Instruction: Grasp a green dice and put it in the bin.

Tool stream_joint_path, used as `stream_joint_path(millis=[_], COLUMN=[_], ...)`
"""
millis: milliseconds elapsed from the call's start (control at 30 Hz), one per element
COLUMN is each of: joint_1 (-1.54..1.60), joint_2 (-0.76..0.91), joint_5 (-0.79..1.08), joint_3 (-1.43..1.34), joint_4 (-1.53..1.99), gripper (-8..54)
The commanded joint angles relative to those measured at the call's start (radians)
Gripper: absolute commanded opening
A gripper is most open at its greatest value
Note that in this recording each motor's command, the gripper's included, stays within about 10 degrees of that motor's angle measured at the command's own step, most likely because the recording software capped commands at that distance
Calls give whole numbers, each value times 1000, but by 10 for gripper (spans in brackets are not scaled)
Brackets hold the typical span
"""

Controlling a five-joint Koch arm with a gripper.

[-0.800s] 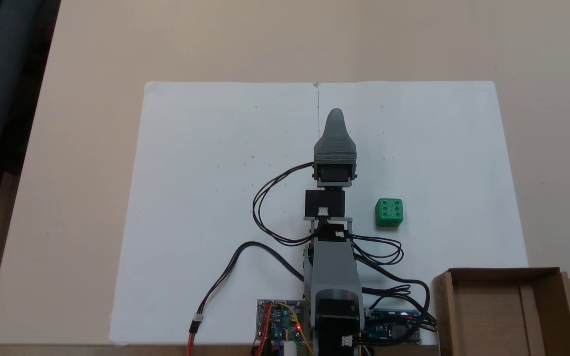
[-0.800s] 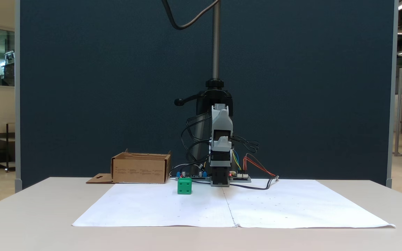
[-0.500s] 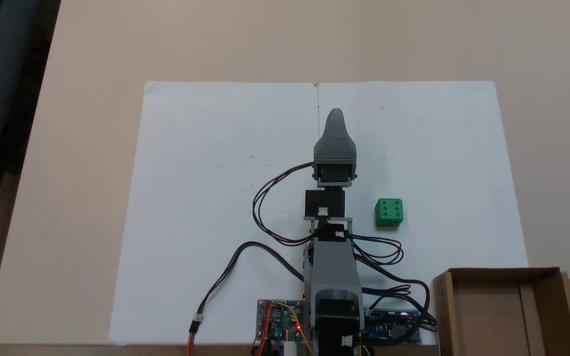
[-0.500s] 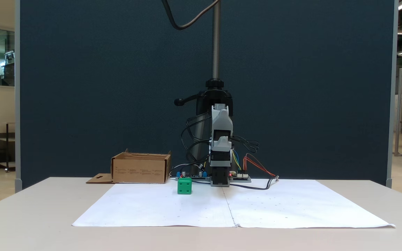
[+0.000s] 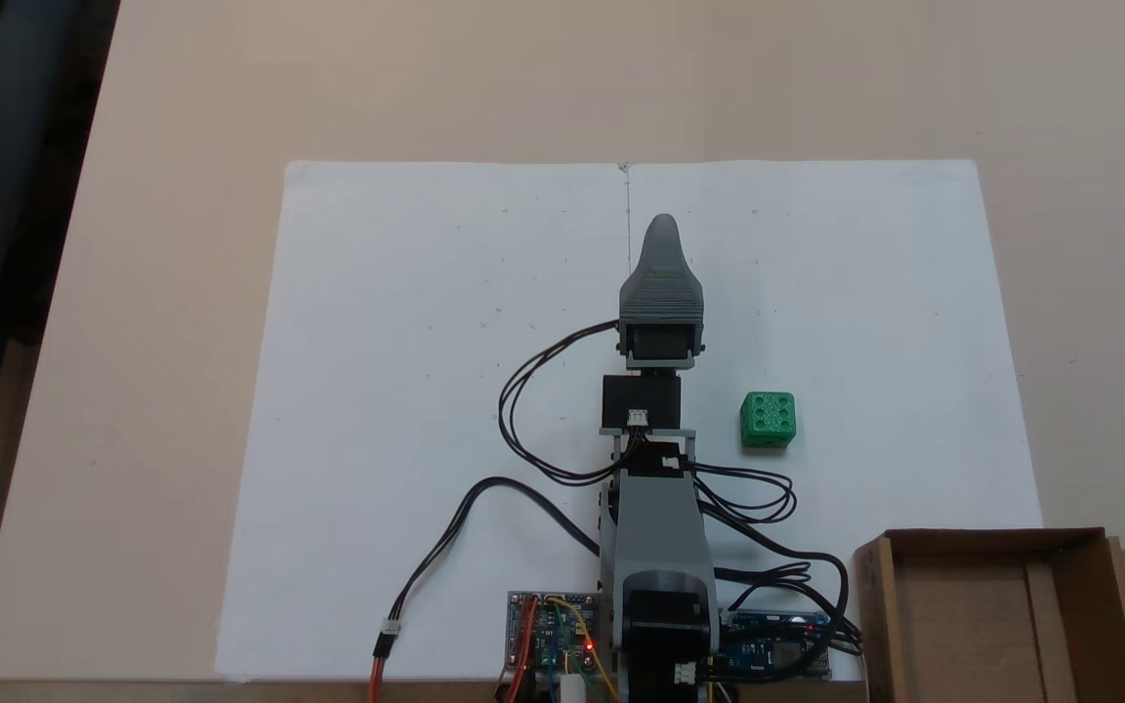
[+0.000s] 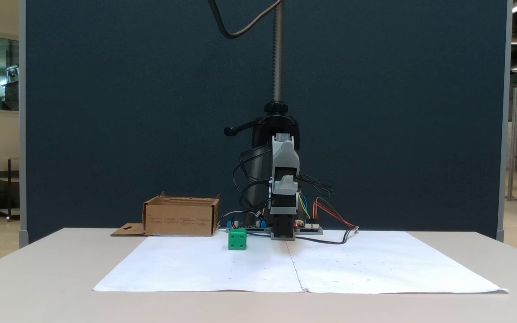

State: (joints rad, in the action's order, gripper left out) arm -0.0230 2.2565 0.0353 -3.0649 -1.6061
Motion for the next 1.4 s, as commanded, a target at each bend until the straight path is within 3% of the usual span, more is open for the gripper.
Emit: stream_joint_path(millis=[0, 933, 1367], joint_1=[-6, -6, -21], joint_2=[114, 112, 110], joint_5=[41, 52, 80], joint_3=[-63, -63, 34], joint_4=[-117, -112, 123], gripper=[447, 439, 421])
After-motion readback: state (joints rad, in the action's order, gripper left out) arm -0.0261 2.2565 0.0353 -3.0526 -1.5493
